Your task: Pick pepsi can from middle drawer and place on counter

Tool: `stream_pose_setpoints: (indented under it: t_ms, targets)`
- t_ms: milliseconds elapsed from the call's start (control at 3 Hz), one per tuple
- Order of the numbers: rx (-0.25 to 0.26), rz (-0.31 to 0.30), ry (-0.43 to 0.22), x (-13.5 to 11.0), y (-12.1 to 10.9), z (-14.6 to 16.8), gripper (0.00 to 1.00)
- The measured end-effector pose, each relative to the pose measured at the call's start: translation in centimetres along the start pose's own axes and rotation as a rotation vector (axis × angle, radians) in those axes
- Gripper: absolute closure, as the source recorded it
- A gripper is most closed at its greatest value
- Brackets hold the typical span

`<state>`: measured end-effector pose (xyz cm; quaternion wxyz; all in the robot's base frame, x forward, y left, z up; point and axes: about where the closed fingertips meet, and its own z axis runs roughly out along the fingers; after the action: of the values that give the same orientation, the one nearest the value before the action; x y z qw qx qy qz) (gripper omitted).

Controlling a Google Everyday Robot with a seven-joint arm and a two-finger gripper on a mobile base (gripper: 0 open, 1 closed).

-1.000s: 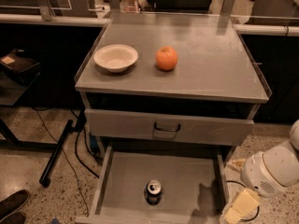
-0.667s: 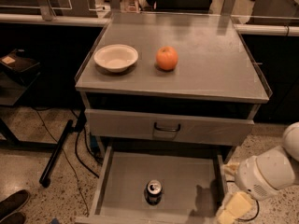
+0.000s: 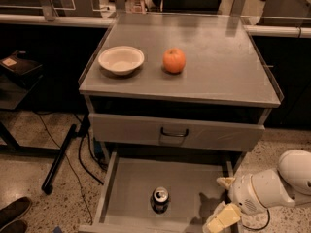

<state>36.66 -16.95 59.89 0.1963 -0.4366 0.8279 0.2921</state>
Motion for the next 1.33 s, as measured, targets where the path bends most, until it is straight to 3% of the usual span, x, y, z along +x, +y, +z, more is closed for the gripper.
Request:
stream_pose_setpoints:
  t_ms: [333,667,1000,1333]
  targets:
    - [-0.002,0.005,-0.002,0.0,0.1,0.3,0.00]
    - [0.003,0.040,-0.050,0.1,0.2,2.7,0.00]
    - [0.086,0.077,-0.143,0.1,-1.1,5.2,0.00]
    - [0.117,0.103,-0.170,0.0,-2.1,6.5,0.00]
